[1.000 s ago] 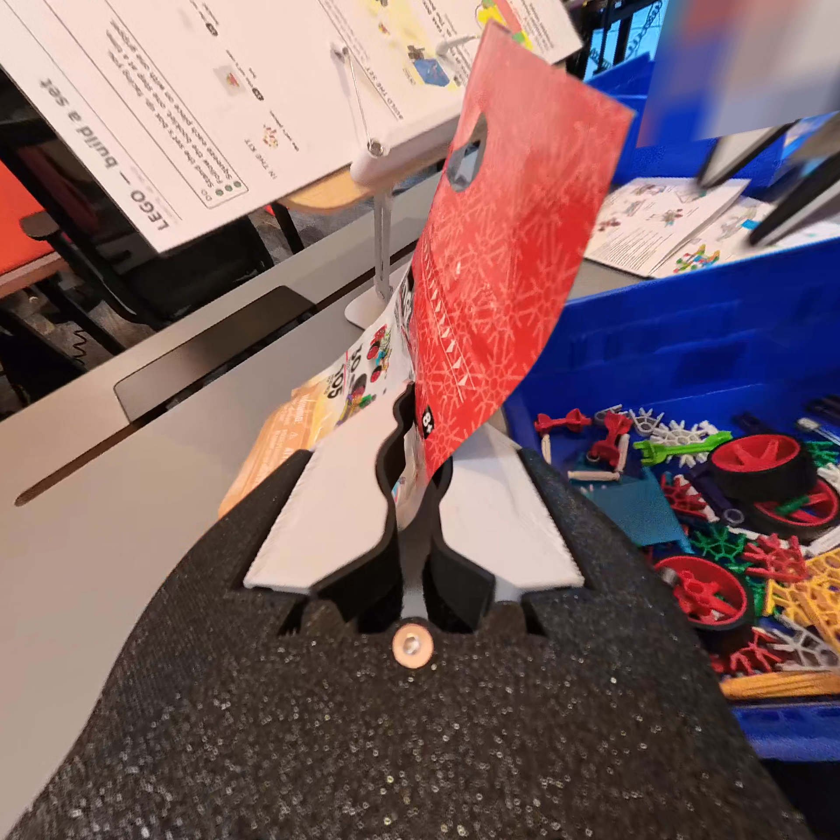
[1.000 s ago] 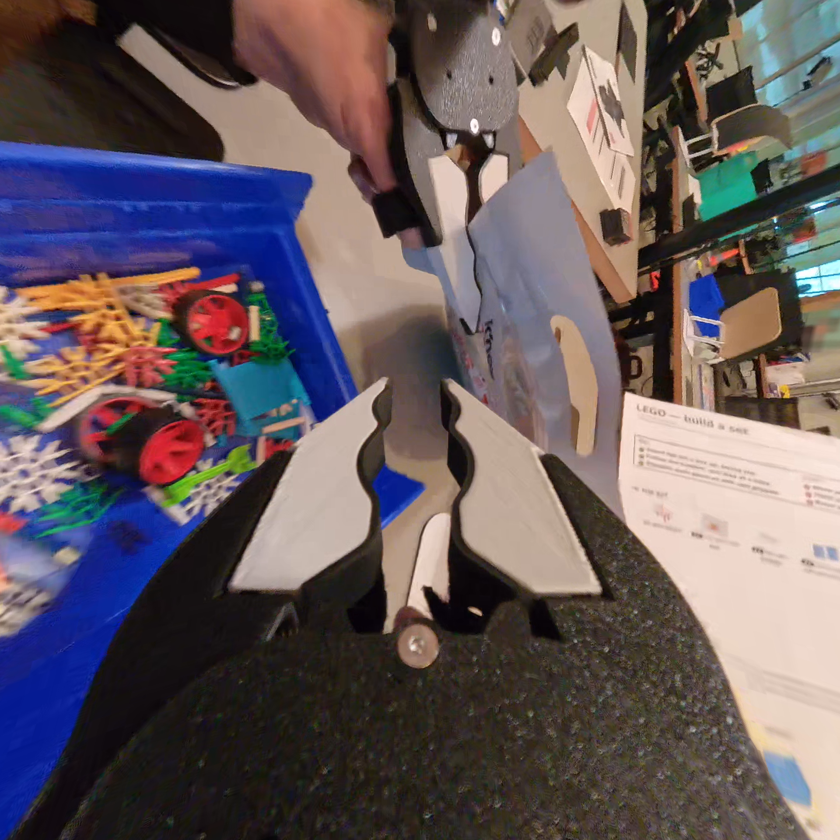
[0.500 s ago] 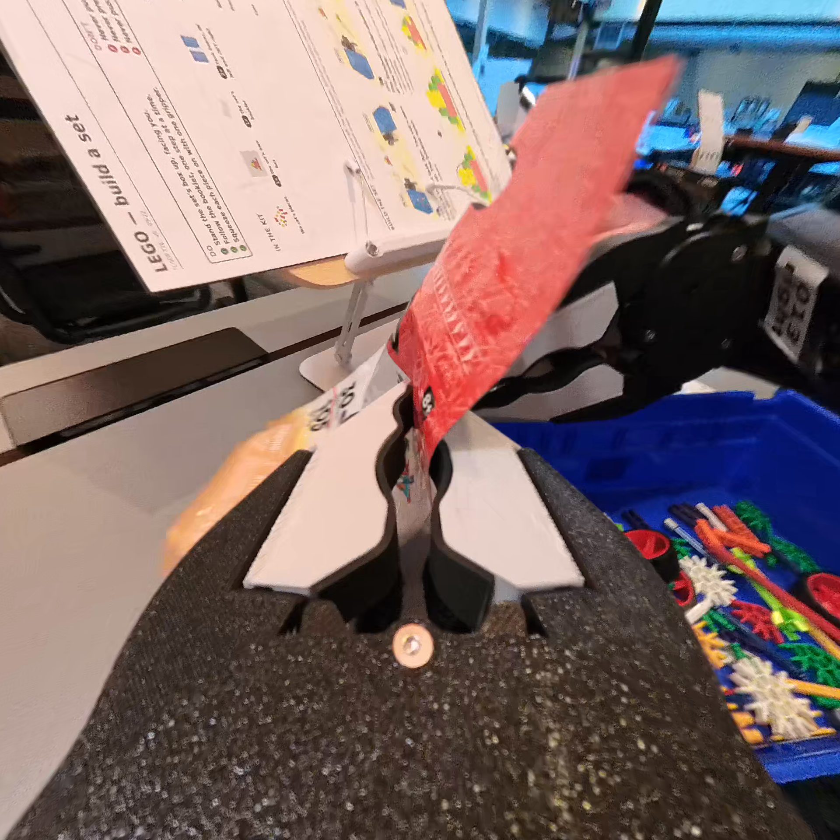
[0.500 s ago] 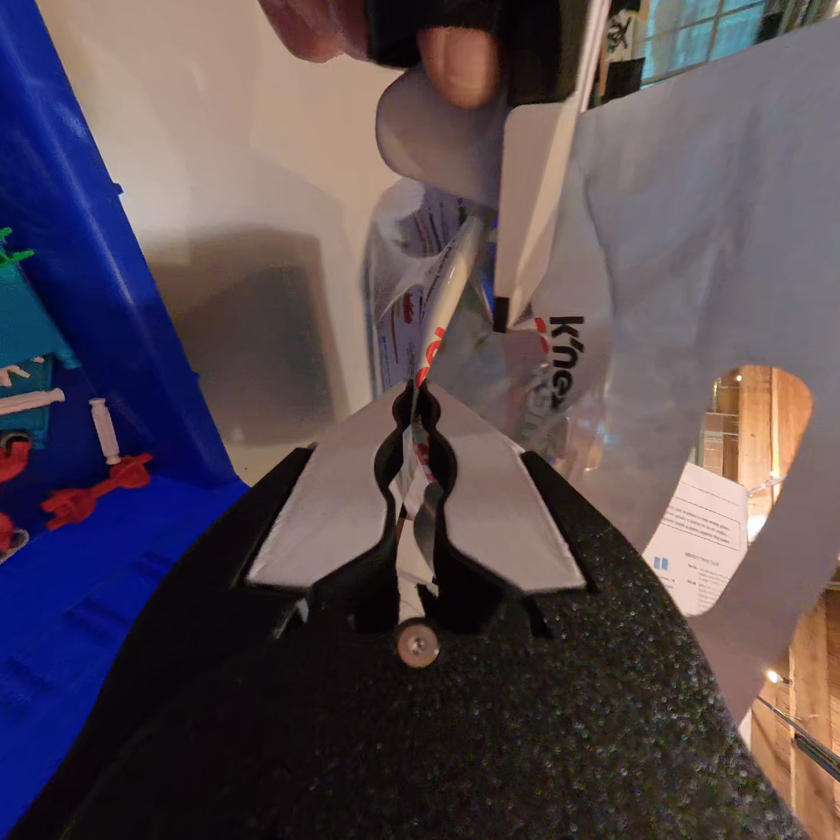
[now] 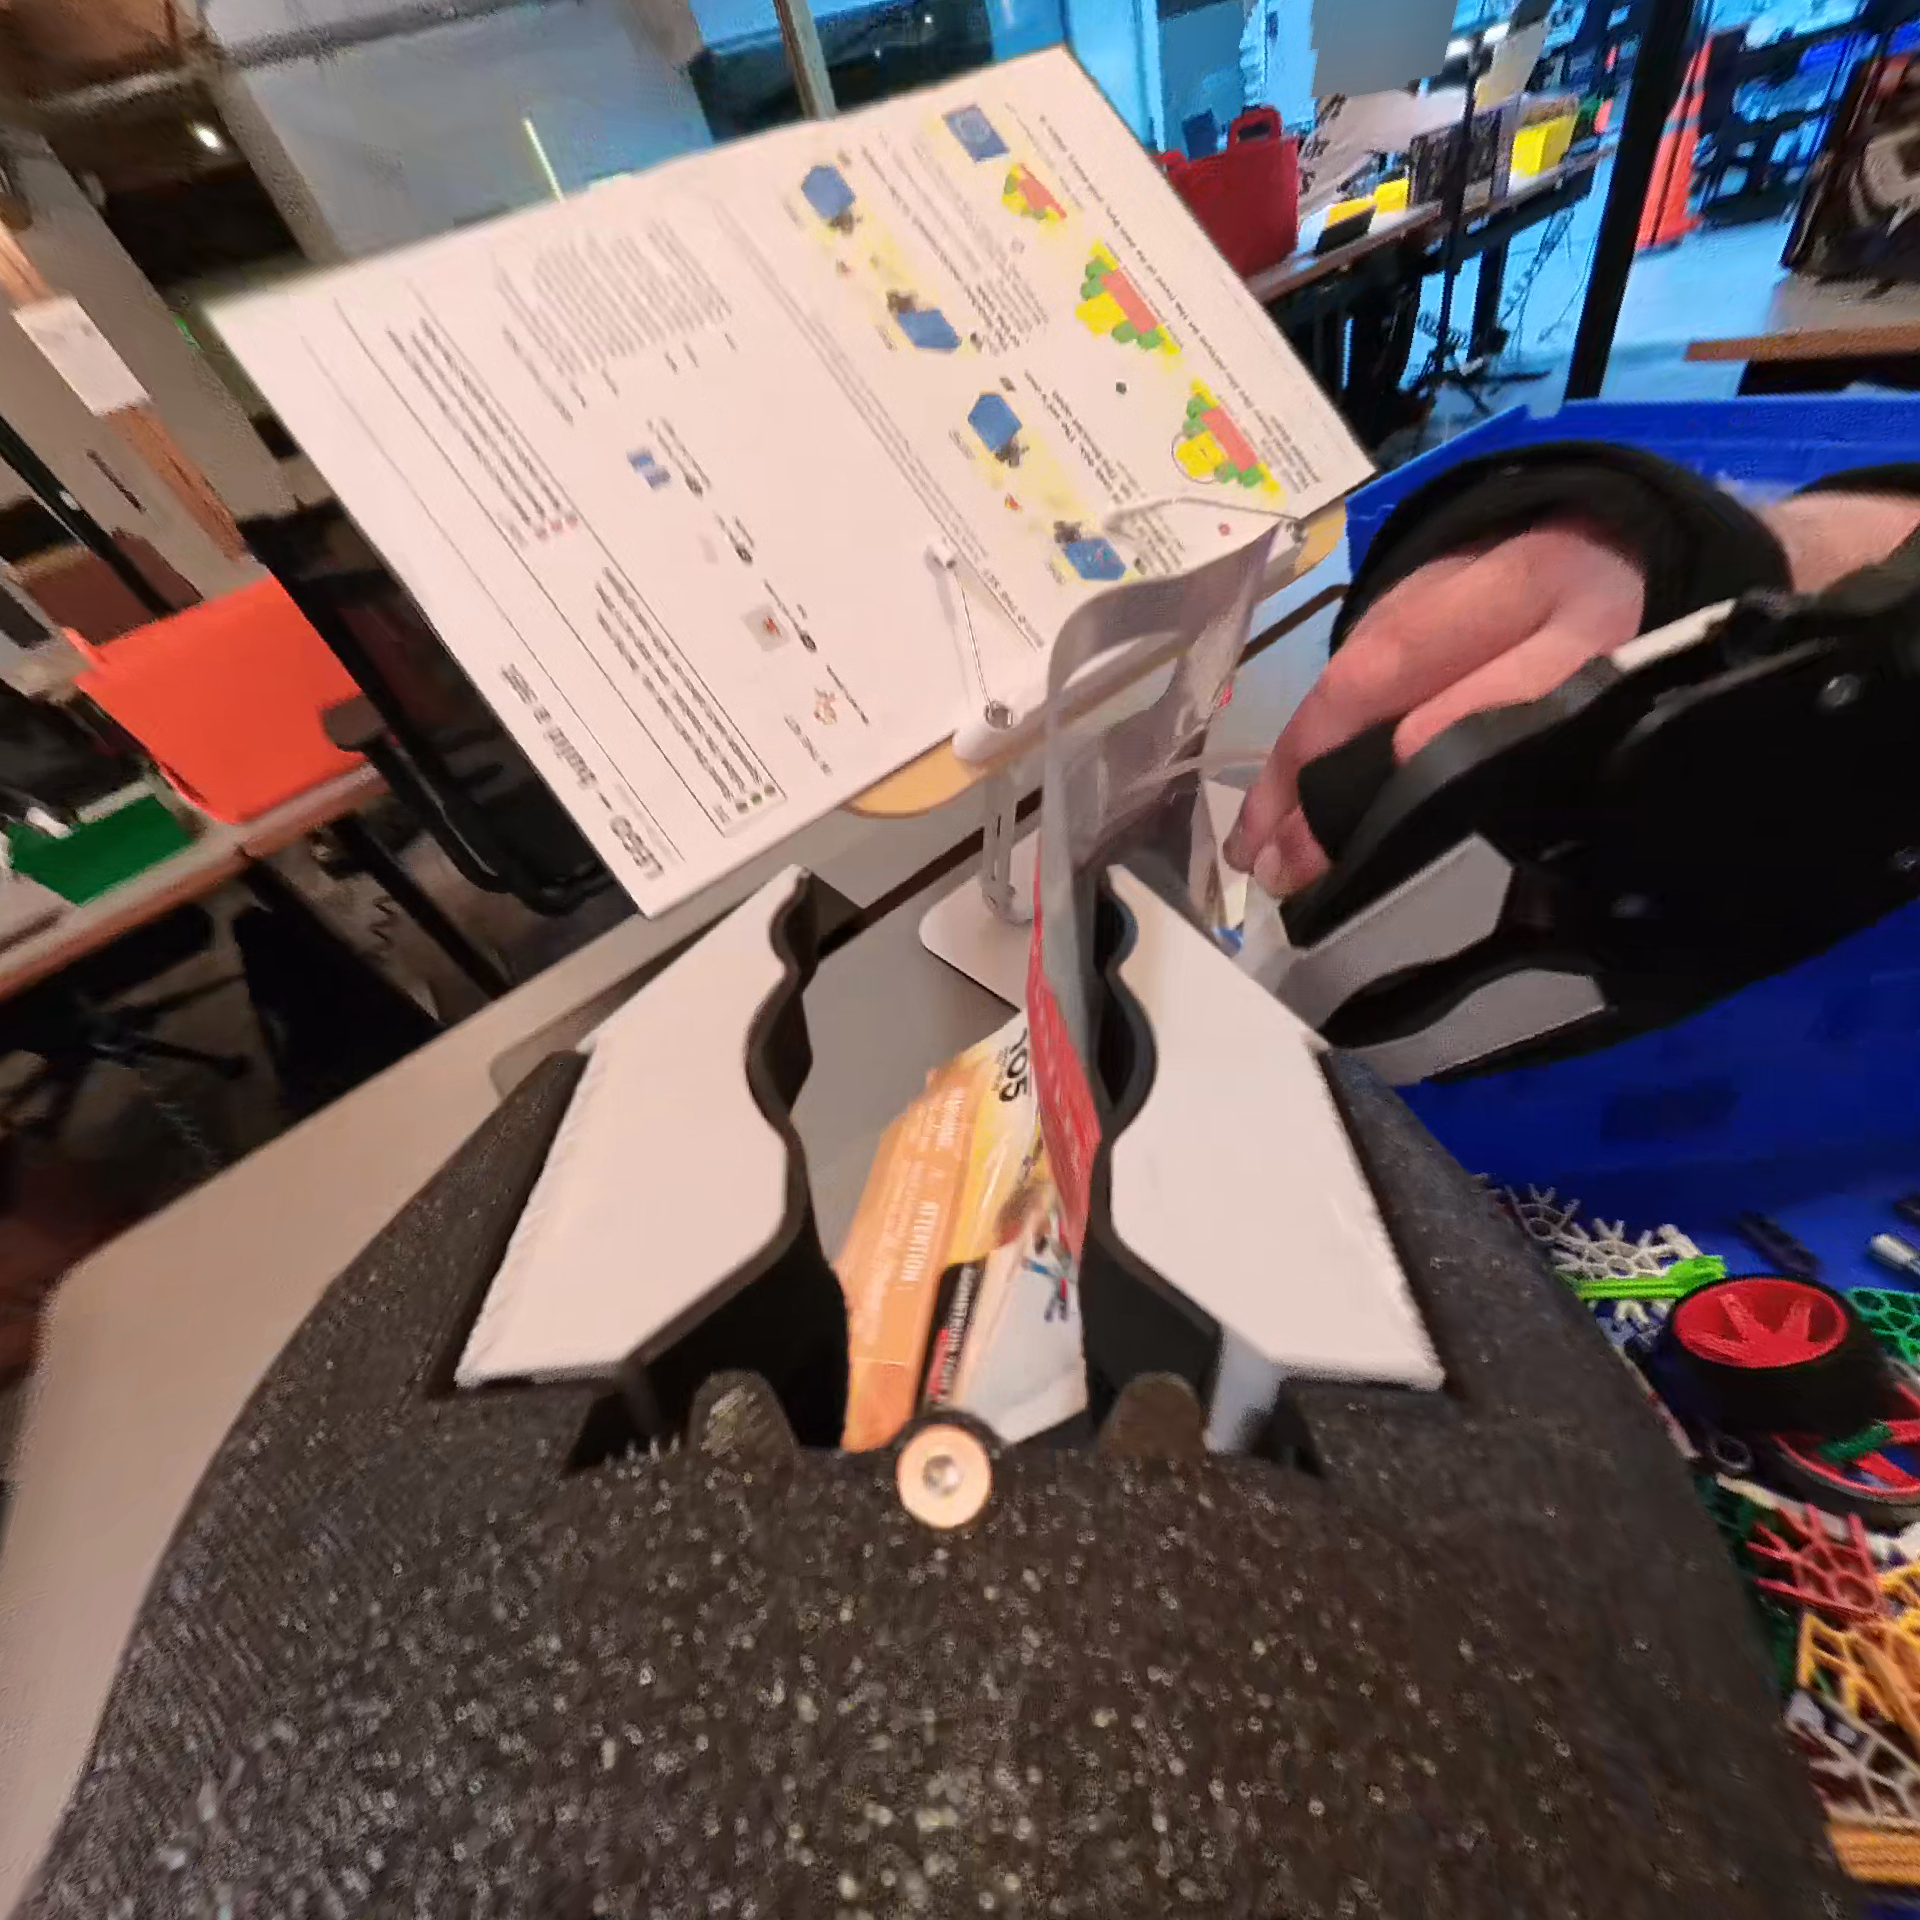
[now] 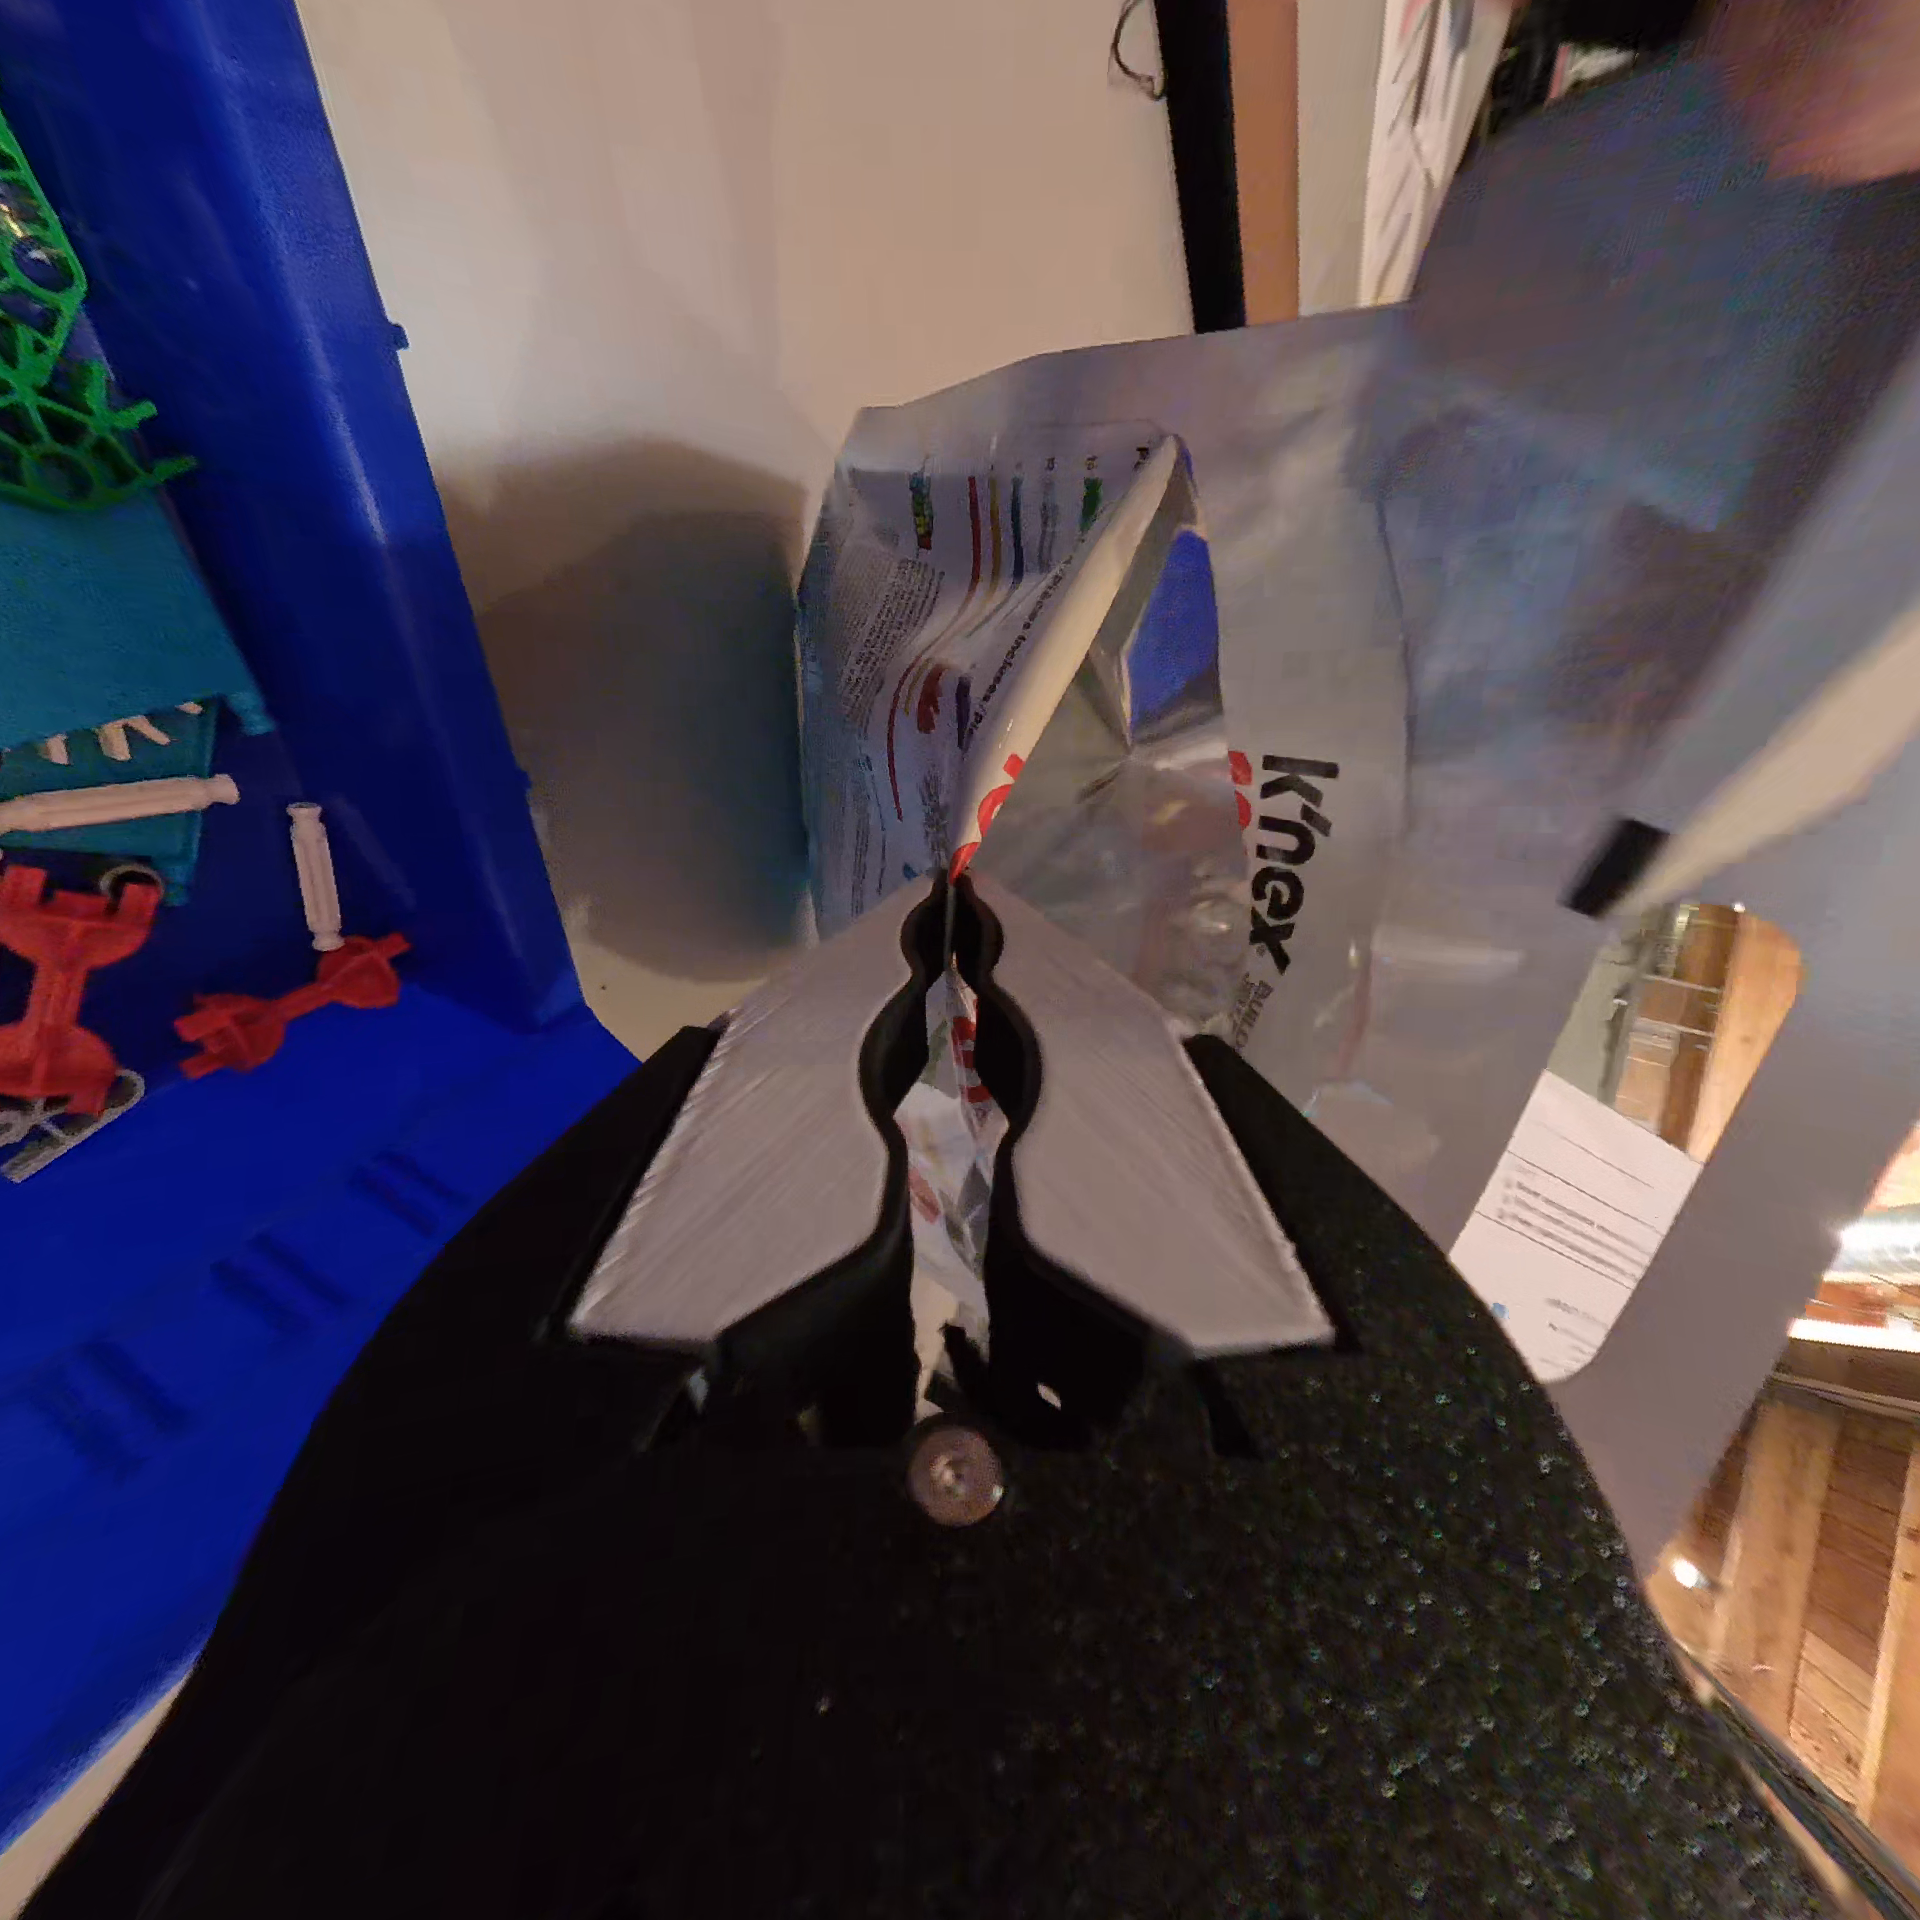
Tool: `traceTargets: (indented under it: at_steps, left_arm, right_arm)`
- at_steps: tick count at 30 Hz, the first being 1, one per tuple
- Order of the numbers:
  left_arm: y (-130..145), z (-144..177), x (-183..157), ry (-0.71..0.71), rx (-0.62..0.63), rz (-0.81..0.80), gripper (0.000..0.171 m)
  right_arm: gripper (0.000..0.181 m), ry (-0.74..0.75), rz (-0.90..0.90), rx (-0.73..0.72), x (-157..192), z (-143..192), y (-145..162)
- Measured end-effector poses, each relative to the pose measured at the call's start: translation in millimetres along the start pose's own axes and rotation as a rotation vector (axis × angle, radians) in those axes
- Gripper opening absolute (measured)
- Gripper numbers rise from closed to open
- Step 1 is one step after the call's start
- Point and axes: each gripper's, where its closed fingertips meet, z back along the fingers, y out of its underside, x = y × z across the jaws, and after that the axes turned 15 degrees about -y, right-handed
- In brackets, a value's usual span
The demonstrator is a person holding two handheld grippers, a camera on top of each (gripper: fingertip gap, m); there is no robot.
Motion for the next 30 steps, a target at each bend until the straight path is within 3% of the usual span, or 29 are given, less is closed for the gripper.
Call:
traceTargets:
  at_steps: [3,8,13,14,16,18,20,24,30]
  left_arm:
    - [-20,6,3,-0.032,0.028,-0.169,0.057]
    - [-18,4,-21,0.047,0.257,-0.493,0.062]
    - [43,-7,-19,0.144,0.677,-0.779,0.067]
    - [53,-9,-17,0.168,0.725,-0.782,0.058]
    - [65,-13,-11,0.189,0.793,-0.786,0.015]
    - [71,-18,-15,0.215,0.796,-0.764,0.000]
    - [74,-21,-4,0.168,0.811,-0.852,0.000]
    - [46,-34,20,-0.021,0.699,-0.880,0.000]
    - [-2,-40,43,-0.260,0.531,-1.006,0.000]
  right_arm:
    - [0.000,0.024,0.039,0.025,2,-1,-1]
    - [0.000,0.052,0.104,0.053,0,-2,-7]
    - [0.000,0.079,0.176,0.077,-3,1,-20]
    - [0.000,0.082,0.193,0.092,-3,1,-20]
    - [0.000,0.079,0.207,0.090,-1,-1,-23]
    - [0.000,0.062,0.202,0.091,1,-2,-23]
    - [0.000,0.034,0.188,0.075,5,-3,-23]
    - [0.000,-0.052,0.121,0.075,11,-8,-14]
    - [0.000,-0.023,-0.005,0.039,-16,-10,-17]
